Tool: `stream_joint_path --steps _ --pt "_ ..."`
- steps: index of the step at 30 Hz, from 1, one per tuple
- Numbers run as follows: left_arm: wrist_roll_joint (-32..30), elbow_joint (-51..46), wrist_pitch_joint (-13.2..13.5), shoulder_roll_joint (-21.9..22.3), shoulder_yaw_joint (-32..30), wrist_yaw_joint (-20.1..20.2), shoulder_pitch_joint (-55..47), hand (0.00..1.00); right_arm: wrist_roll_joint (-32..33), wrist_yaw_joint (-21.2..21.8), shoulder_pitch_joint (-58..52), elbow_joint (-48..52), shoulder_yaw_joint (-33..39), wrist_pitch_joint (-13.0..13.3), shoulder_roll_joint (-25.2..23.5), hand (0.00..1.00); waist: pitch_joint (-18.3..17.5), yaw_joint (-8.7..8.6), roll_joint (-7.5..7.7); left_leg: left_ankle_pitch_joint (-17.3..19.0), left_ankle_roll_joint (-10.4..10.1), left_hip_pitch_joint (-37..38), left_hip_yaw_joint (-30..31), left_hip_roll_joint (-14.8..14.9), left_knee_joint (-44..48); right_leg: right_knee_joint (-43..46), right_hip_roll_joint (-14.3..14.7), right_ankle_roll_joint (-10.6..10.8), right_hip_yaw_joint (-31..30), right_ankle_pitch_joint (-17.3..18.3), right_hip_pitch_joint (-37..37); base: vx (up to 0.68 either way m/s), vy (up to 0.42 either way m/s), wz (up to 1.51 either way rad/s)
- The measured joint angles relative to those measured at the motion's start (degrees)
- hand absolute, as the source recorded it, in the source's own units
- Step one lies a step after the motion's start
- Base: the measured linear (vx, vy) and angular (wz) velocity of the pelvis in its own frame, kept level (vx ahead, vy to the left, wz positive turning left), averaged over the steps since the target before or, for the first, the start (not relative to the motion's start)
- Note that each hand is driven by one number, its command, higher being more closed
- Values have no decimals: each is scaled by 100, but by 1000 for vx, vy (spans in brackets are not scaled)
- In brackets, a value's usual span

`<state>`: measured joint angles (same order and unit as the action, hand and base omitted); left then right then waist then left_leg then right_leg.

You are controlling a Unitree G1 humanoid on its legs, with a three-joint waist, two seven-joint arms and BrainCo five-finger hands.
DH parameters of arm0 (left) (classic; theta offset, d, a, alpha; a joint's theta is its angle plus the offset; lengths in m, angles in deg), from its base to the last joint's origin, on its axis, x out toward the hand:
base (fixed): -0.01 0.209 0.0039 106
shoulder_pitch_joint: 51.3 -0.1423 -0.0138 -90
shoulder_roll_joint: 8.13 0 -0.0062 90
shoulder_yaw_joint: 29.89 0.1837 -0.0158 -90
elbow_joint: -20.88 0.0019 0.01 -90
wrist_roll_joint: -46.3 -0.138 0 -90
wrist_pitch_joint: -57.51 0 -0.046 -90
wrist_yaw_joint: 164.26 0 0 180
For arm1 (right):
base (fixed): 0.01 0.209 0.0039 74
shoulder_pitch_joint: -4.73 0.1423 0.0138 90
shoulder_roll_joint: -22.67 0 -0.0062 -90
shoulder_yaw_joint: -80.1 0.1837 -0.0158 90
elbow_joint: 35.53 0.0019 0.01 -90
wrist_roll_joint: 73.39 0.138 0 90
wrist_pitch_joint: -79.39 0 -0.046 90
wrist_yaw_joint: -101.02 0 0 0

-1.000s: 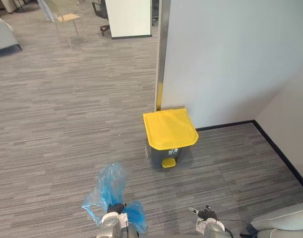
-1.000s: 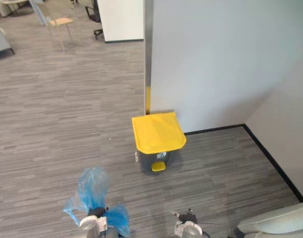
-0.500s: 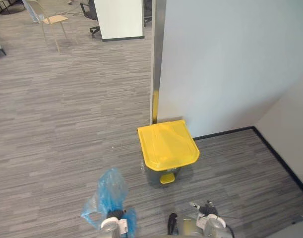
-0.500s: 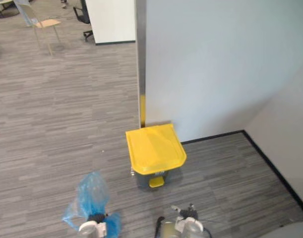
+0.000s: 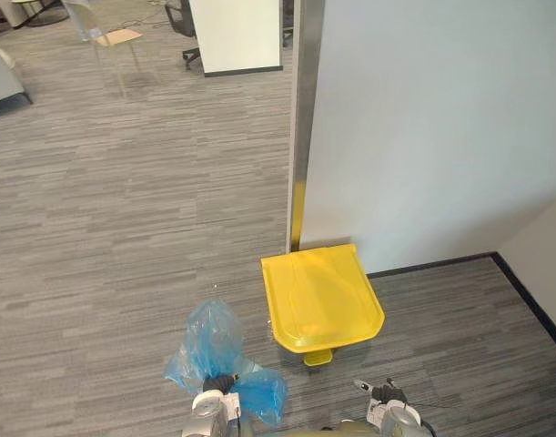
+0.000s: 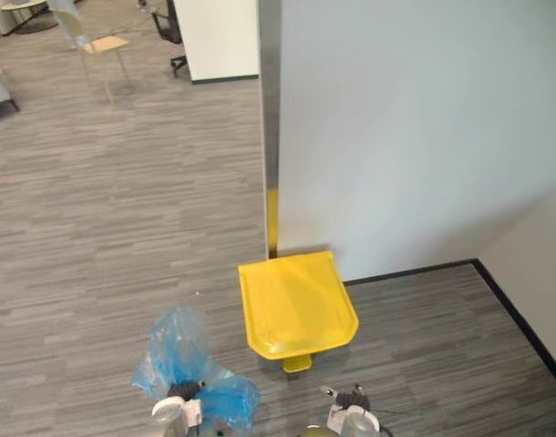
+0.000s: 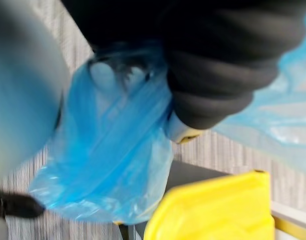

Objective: Gather rubbish on tea table into small bin, then transfer packed bag to large trash can.

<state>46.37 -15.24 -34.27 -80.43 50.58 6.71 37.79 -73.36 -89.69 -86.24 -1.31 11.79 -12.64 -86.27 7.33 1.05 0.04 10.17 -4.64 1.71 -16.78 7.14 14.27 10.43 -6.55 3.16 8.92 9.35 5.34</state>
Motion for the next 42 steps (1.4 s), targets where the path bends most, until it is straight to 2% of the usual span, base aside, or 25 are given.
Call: stream_joint_path --steps 3,7,13,15,16,18,19,20,21,22,23,24,25,26,28,29,31,33,35,37,39,42 --pt "-10 148 10 -19 42 30 10 100 0 60 -65 5 1 40 -84 0 -93 -20 144 -48 78 118 -94 -144 -254 -182 -79 68 -120 -155 14 50 152 -21" --pt "-19 151 20 -51 46 31 -40 100 0 70 -84 9 0 51 -72 0 -104 -23 110 -124 110 307 -138 -191 -512 -278 -75 75 -161 -215 71 -4 39 -6" --pt "-19 240 43 -51 10 30 -70 100 -2 70 -74 -49 -59 46 38 0 -128 -12 70 -568 59 600 -240 -296 -1290 -350 -27 70 -286 -229 -24 -53 -24 -11" --pt "-19 256 71 -46 -8 32 -80 100 -5 74 -18 -162 -210 38 88 0 -119 0 82 -613 72 674 -305 -305 -1414 -230 -29 71 -341 -225 -95 -69 -18 -31" --pt "-19 265 99 -39 -7 35 -67 100 -6 73 -16 -152 -220 45 96 0 -88 -2 121 -588 102 682 -297 -320 -1406 -63 -49 77 -362 -218 -177 -96 2 -25" --pt "-22 300 111 11 -59 43 61 100 -5 73 40 -127 -206 50 112 0 87 2 95 -394 208 727 -82 -356 -1381 762 -135 215 -305 -134 -464 -146 7 -19" --pt "-37 317 117 78 -71 40 130 100 -5 77 86 -110 -193 51 123 0 202 1 108 -336 285 781 61 -396 -1323 1577 -199 239 -269 -134 -794 -202 3 4" --pt "-78 436 116 62 -75 43 257 100 -6 88 151 -86 -93 68 195 0 309 -44 96 -228 320 698 329 -327 -1088 2365 -210 200 -200 31 -1423 -178 34 46" --pt "-105 480 117 47 -32 40 320 100 13 69 122 -110 -71 49 145 0 361 -52 132 -115 425 687 522 -256 -1076 1997 -118 143 -54 61 -1653 -57 75 62" --pt "-107 487 122 5 -52 41 337 100 -2 66 117 -115 -26 56 103 0 362 -62 243 -38 483 650 634 -389 -1062 1724 -152 126 9 42 -1720 97 115 74" --pt "-111 399 122 3 -49 35 452 100 -6 59 49 -104 8 89 71 0 447 -70 472 223 611 222 526 -556 465 843 -373 291 199 187 -1729 185 110 66" --pt "-110 361 136 77 5 34 531 100 54 76 123 -56 152 114 154 0 627 -77 382 937 581 227 569 -450 913 662 -305 408 287 -267 -1689 194 87 53" --pt "-111 371 131 98 40 41 515 100 55 58 161 10 194 73 144 0 760 -54 327 1054 632 285 603 -443 1087 827 -379 358 272 -432 -1649 120 32 34" --pt "-111 349 138 119 80 37 525 100 1 57 137 107 212 74 138 0 762 -62 251 1182 598 239 655 -340 1284 912 -336 279 312 -460 -1686 105 -32 7" --pt "-109 338 139 89 82 31 515 100 -4 56 163 103 218 59 110 0 778 -28 214 1386 424 207 762 -234 1471 850 -199 134 282 -533 -1710 121 -116 17" --pt "-108 338 137 78 80 31 500 100 -5 55 183 106 240 52 96 0 779 -33 195 1512 290 213 871 -150 1552 929 -123 -17 310 -681 -1602 145 -195 43" --pt "-109 324 138 78 81 31 469 100 -7 52 130 101 245 48 92 0 716 -35 200 1614 128 249 1094 -13 1565 1082 17 -30 377 -682 -1549 209 -220 53" --pt "-111 305 138 83 79 35 452 100 -23 53 80 103 264 30 85 0 640 76 88 1607 11 390 1249 156 1337 1181 223 -268 458 -495 -1493 280 -170 29" --pt "-113 290 139 79 67 37 414 100 -64 53 10 109 272 37 118 0 556 145 26 1528 -128 523 1279 241 1143 1493 279 -384 519 -240 -1560 265 -97 7" --pt "-119 282 134 80 -32 39 369 100 -131 53 -4 107 278 43 122 0 534 156 -12 1528 -130 631 1295 314 1183 1751 283 -478 600 -49 -1541 272 -89 3" --pt "-158 280 91 120 -80 36 358 100 -229 49 -6 103 231 34 164 0 438 171 -113 1526 -129 534 1282 434 1316 1699 387 -508 630 -29 -1535 281 -55 -6" --pt "-156 266 102 158 -56 39 366 100 -226 45 -3 102 160 40 190 0 431 169 -116 1506 -152 536 1253 424 1274 1672 379 -506 622 -30 -1536 110 24 1"
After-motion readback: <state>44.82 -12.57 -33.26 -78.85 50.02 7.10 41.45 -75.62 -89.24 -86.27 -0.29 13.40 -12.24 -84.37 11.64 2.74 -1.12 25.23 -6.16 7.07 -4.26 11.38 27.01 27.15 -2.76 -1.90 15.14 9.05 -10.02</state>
